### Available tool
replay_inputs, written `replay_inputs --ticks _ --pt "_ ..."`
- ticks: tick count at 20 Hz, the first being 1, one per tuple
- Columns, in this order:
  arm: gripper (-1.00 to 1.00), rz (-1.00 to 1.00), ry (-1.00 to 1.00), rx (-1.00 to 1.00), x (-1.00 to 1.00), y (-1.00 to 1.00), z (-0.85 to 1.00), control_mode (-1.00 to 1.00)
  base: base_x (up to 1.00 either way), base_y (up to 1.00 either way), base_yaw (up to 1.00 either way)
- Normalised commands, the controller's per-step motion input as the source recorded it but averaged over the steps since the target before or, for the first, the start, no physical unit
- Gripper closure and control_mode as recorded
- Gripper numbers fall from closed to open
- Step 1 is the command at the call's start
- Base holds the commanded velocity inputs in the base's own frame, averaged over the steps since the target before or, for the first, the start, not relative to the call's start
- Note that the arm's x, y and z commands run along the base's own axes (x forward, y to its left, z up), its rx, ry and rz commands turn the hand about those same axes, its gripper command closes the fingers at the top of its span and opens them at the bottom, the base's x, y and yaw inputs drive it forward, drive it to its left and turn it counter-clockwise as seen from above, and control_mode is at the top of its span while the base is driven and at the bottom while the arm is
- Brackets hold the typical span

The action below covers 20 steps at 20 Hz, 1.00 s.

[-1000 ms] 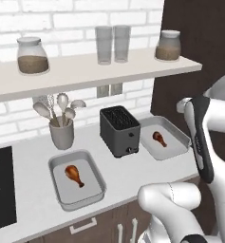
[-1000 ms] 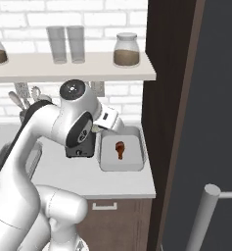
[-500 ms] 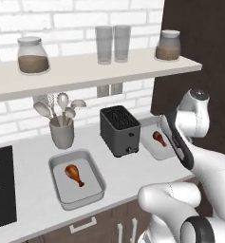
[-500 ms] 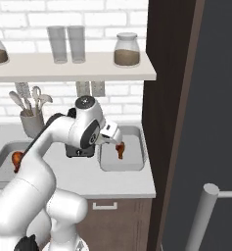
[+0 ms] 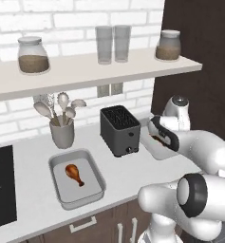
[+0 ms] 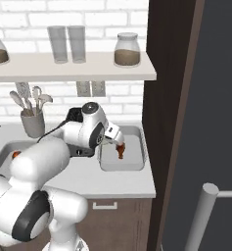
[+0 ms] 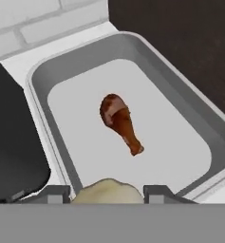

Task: Place one garlic and one chicken drumstick in each tupperware on the nearby counter, to pack two identical lunches.

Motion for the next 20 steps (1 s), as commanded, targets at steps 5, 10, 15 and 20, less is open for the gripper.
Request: replay_inputs --ticks 5,10,15,20 --pt "1.0 -0.03 0.1 0.0 0.38 -0.14 -0.47 -1.0 0.0 0.0 0.0" --pt "1.0 -0.02 0.14 0.0 0.19 -0.3 -0.49 -1.0 0.0 0.0 0.0" --pt "1.0 0.0 0.12 0.01 0.33 -0.04 -0.4 -1.0 0.0 0.0 0.0" --pt "1.0 0.0 0.1 0.0 0.45 0.02 -0.39 -1.0 0.0 0.0 0.0"
